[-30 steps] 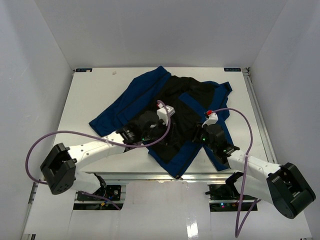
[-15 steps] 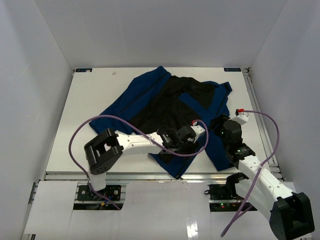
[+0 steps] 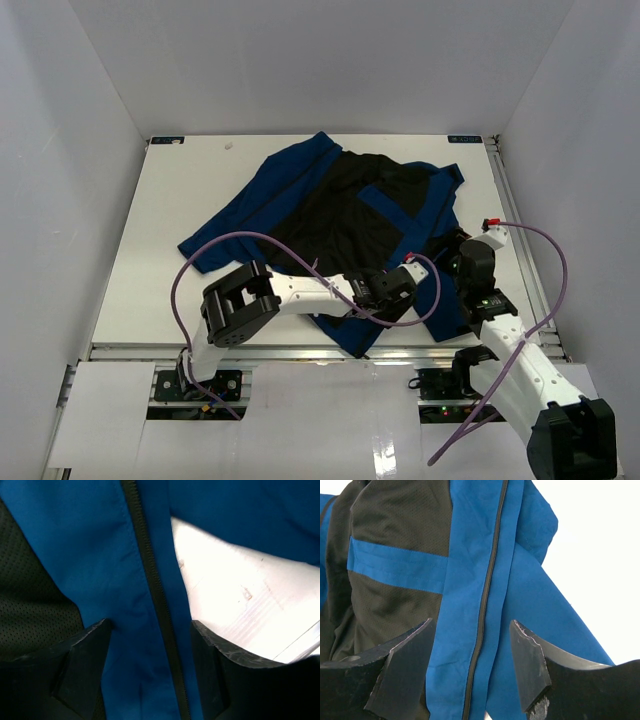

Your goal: Zip up the jacket

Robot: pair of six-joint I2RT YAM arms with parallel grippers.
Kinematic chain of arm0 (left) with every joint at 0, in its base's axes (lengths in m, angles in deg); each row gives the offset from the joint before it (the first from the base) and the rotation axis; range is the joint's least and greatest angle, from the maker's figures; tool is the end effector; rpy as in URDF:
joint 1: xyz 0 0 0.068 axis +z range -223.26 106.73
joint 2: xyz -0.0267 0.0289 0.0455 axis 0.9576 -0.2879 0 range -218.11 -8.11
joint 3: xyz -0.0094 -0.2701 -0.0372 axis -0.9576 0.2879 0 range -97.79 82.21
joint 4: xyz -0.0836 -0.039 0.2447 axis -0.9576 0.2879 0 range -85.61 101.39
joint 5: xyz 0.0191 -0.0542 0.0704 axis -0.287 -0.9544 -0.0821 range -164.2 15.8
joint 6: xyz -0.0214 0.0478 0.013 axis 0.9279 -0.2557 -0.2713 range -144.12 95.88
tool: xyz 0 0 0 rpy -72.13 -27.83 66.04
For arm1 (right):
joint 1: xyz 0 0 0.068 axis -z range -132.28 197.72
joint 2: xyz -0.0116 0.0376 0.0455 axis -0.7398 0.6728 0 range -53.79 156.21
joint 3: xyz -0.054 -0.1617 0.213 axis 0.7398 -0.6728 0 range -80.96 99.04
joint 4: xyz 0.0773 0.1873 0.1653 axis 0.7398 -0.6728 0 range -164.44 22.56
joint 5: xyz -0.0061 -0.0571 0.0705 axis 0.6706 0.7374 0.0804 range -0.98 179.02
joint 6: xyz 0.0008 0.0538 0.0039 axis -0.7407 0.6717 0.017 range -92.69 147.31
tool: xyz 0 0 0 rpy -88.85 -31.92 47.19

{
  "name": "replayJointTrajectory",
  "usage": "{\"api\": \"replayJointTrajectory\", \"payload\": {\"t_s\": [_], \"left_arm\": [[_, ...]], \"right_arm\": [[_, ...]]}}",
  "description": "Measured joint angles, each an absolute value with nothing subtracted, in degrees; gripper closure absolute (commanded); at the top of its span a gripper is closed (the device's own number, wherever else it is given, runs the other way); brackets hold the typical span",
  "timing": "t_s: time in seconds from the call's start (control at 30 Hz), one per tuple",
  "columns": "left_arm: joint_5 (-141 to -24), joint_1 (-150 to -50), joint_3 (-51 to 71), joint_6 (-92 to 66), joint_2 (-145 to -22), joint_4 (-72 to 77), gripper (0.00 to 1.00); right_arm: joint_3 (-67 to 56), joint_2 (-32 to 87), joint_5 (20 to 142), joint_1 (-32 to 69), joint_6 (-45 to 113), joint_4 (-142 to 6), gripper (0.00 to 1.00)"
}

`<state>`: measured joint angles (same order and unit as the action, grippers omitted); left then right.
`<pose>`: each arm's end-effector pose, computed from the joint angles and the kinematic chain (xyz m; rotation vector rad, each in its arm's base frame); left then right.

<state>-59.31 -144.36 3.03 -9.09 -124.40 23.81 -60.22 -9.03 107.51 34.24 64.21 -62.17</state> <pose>0.1475 -0.4022 0.1598 1.1008 2.2791 -0.2778 0.1805 0.0316 0.2199 0.5959 1.7950 0.2962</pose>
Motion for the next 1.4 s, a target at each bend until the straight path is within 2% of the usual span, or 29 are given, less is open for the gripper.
{"api": "replayJointTrajectory", "payload": {"t_s": [0.07,0.13,0.2,0.37,0.53,0.63,0.73,0.87,1.0,1.17,1.4], "left_arm": [[-58.69,-144.59,2.28,-8.83,-125.01,23.87,0.81],[-57.73,-144.75,1.39,-8.04,-125.71,24.16,0.95],[-56.69,-144.82,0.52,-7.13,-126.24,24.78,0.99],[-61.14,-141.36,2.31,-4.31,-124.54,23.09,1.00],[-78.04,-128.20,13.85,-0.92,-114.36,13.27,1.00],[-88.97,-118.85,19.85,2.36,-108.42,3.09,1.00],[-98.68,-113.83,24.55,5.96,-104.32,-5.54,1.00],[-108.16,-112.87,25.86,8.64,-103.31,-12.24,0.98],[-114.22,-113.08,26.62,10.58,-103.30,-17.31,0.92],[-118.32,-113.08,29.14,13.01,-103.24,-23.25,0.91],[-121.86,-112.77,30.93,17.34,-103.22,-29.89,0.88]], "right_arm": [[-60.26,-9.38,106.60,34.72,64.18,-62.36,0.33],[-60.30,-9.86,105.63,35.28,64.06,-62.50,0.33],[-60.39,-10.44,104.41,35.84,63.79,-62.59,0.34],[-60.61,-12.46,100.66,36.52,62.70,-62.64,0.35],[-64.96,-17.26,92.91,36.52,61.26,-57.99,0.36],[-71.13,-21.04,84.60,36.52,60.66,-51.11,0.36],[-77.32,-23.32,74.38,36.52,61.12,-42.90,0.36],[-78.94,-22.01,63.99,35.52,63.01,-31.54,0.35],[-78.89,-18.71,59.00,32.02,64.81,-21.41,0.34],[-78.88,-9.00,57.88,24.24,66.12,-12.21,0.34],[-78.27,0.38,60.60,14.69,65.16,-7.45,0.35]]}}
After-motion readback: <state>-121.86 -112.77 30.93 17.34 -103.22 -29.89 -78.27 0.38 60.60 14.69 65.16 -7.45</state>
